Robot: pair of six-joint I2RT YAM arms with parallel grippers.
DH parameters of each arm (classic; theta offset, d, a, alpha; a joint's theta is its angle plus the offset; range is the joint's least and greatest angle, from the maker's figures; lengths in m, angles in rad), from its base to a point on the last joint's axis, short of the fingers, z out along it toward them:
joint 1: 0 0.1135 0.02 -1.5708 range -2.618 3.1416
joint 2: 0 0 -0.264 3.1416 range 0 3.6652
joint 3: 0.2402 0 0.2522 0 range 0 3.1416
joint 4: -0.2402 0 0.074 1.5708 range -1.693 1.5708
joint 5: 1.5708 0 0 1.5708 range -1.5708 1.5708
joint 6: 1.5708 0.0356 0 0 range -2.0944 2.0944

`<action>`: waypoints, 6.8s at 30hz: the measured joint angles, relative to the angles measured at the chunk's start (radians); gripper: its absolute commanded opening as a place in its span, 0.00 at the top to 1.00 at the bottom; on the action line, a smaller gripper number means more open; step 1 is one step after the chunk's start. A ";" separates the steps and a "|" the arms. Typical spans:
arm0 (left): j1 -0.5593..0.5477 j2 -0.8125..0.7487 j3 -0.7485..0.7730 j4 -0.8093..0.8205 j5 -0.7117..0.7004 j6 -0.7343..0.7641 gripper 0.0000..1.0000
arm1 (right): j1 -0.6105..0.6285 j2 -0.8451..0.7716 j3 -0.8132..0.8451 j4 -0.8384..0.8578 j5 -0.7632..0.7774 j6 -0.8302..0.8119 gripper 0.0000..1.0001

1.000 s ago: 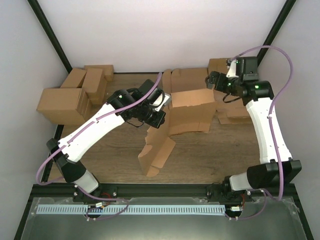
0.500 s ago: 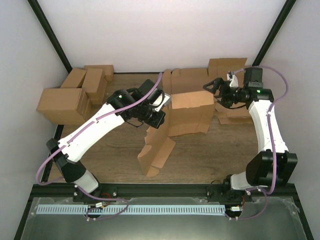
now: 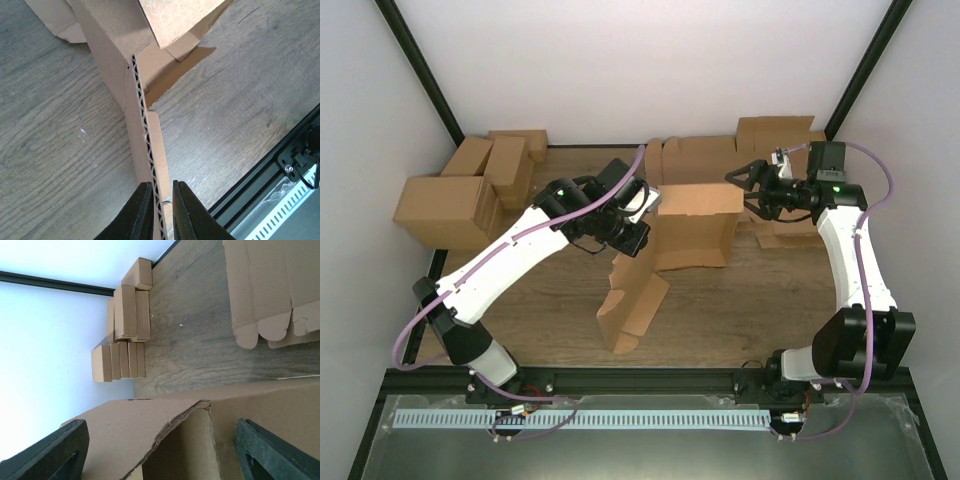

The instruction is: Fold the paper box

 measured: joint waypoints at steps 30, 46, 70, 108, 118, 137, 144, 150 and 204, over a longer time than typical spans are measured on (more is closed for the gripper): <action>0.001 0.014 0.007 0.010 0.029 0.003 0.88 | 0.017 -0.024 -0.088 -0.083 0.047 -0.208 0.41; 0.009 0.089 0.133 -0.025 0.001 0.012 0.13 | 0.062 -0.030 -0.094 -0.079 0.085 -0.249 0.34; 0.176 0.383 0.398 0.166 0.202 0.085 0.16 | 0.082 -0.019 -0.059 -0.098 0.139 -0.286 0.31; 0.216 0.243 0.131 0.278 0.203 0.089 0.40 | 0.174 0.095 0.137 -0.107 0.341 -0.190 0.20; 0.217 0.207 0.079 0.303 0.192 0.052 0.40 | 0.210 -0.206 -0.021 -0.068 0.299 0.235 0.22; 0.219 0.172 0.022 0.346 0.200 0.010 0.41 | 0.467 -0.228 -0.394 0.522 0.272 0.731 0.33; 0.220 0.159 0.001 0.363 0.207 0.010 0.41 | 0.468 -0.212 -0.480 0.713 0.323 0.782 0.40; 0.224 0.156 -0.007 0.370 0.227 0.011 0.42 | 0.468 -0.190 -0.554 0.911 0.364 0.820 0.51; 0.238 0.088 -0.098 0.383 0.290 -0.008 0.29 | 0.554 -0.042 -0.646 1.407 0.456 0.925 0.99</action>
